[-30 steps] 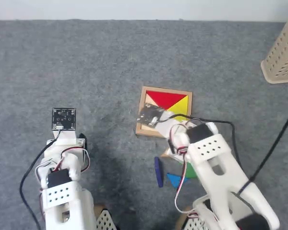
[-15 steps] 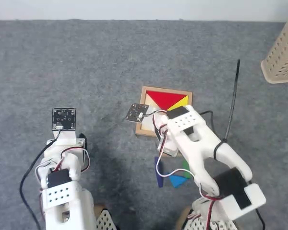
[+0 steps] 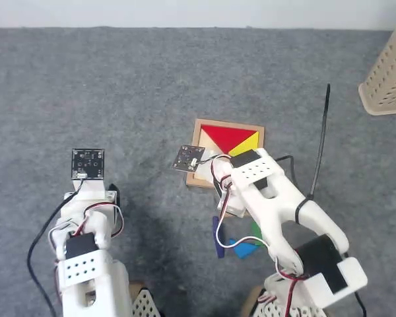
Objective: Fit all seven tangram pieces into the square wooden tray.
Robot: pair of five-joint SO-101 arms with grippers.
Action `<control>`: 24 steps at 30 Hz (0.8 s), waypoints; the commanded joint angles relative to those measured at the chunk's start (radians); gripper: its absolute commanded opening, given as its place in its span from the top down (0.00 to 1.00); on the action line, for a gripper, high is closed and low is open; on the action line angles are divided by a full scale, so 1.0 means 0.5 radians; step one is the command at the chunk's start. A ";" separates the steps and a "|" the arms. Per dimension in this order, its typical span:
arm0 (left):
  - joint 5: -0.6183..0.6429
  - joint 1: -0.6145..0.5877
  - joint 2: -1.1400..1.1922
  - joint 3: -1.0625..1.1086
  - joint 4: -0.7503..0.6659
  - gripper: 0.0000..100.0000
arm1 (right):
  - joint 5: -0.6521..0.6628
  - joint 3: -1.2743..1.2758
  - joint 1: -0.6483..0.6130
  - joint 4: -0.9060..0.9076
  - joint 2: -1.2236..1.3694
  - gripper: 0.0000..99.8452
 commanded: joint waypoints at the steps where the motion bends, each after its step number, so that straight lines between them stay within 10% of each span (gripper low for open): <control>1: -0.012 -0.009 -0.040 -0.008 -0.052 0.83 | 0.040 0.083 -0.020 -0.008 -0.026 0.81; 24: -0.012 -0.009 -0.040 -0.008 -0.052 0.83 | -0.178 0.319 -0.014 0.115 -0.744 0.81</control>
